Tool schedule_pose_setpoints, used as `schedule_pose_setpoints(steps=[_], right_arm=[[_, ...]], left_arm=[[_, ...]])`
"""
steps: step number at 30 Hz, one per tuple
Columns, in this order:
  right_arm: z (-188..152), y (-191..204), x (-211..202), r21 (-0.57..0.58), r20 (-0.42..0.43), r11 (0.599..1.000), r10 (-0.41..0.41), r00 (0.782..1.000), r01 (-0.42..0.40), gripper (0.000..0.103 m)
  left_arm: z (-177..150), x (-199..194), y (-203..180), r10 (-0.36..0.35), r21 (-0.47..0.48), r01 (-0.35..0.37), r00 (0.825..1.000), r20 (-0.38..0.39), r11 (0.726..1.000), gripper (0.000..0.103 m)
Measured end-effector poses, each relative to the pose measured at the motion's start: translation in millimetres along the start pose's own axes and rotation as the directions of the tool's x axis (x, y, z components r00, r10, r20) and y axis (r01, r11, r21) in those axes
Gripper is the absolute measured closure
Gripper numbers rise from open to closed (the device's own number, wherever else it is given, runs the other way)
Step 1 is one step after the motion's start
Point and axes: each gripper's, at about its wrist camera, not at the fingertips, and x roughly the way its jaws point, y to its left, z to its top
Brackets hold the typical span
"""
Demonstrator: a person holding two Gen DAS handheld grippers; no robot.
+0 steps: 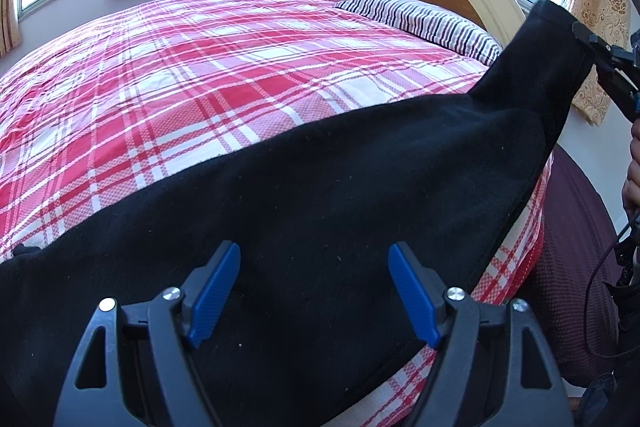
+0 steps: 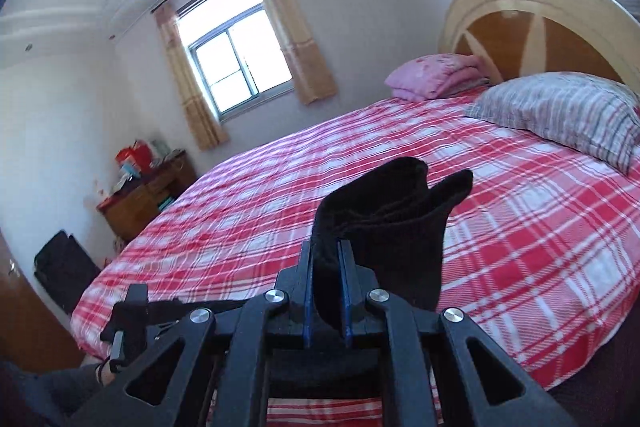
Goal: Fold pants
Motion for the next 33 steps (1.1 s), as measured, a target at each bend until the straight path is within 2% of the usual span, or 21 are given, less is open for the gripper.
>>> schedule_pose_setpoints(steps=[5, 10, 24, 33], right_arm=[[-7.3, 22.8, 18.3, -0.047, -0.05, 0.998, 0.042, 0.998, -0.044, 0.092], [-20.3, 35.1, 37.4, -0.073, -0.116, 0.995, 0.058, 0.992, -0.066, 0.092], [-54.0, 71.1, 86.8, -0.13, -0.283, 0.982, 0.099, 0.954, -0.141, 0.092], [-70.4, 95.3, 105.8, -0.182, -0.346, 0.964, 0.122, 0.93, -0.194, 0.092]], left_arm=[[-1.7, -2.5, 2.2, -0.006, -0.015, 0.006, 1.0, 0.004, 1.0, 0.024], [-0.3, -6.2, 6.6, -0.042, -0.05, 0.043, 0.999, 0.018, 0.998, 0.024], [-3.2, -5.8, 12.4, -0.044, -0.074, 0.045, 0.999, 0.015, 0.996, 0.024], [-2.8, -13.3, 23.3, -0.038, -0.114, 0.042, 0.998, 0.044, 0.993, 0.024]])
